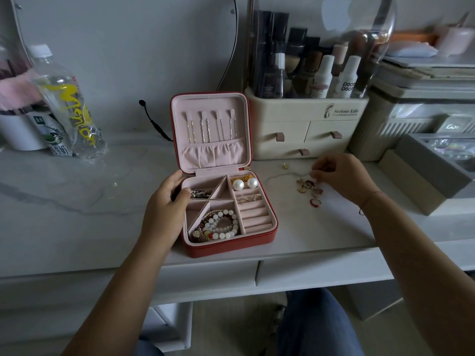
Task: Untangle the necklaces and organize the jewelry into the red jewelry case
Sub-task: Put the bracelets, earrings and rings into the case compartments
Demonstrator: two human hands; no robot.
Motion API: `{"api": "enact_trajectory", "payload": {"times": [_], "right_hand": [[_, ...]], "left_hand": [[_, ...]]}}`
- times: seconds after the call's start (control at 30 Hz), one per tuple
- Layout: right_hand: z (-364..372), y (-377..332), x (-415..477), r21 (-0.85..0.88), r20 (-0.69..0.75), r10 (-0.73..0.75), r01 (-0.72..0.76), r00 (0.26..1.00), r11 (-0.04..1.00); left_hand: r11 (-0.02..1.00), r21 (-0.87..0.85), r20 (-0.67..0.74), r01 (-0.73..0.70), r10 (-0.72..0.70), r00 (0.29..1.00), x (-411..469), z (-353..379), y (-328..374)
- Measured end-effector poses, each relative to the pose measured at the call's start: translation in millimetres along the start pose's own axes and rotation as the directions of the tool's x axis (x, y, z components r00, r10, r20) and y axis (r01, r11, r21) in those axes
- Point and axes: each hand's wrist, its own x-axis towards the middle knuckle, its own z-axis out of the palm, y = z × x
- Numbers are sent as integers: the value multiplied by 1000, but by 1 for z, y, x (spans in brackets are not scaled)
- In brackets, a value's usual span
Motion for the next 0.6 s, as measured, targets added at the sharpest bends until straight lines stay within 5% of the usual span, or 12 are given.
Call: {"api": "enact_trajectory", "payload": {"times": [0.43,0.6], "right_hand": [[6,-65,-25,416,63,-93,58,994,908],[19,-88,-37,433,96,-192,133,977,891]], "left_hand": [[1000,8,-4,20,-20,1000,-1,0,1],[1000,-13,1,16,-16,1000,0,0,-1]]}}
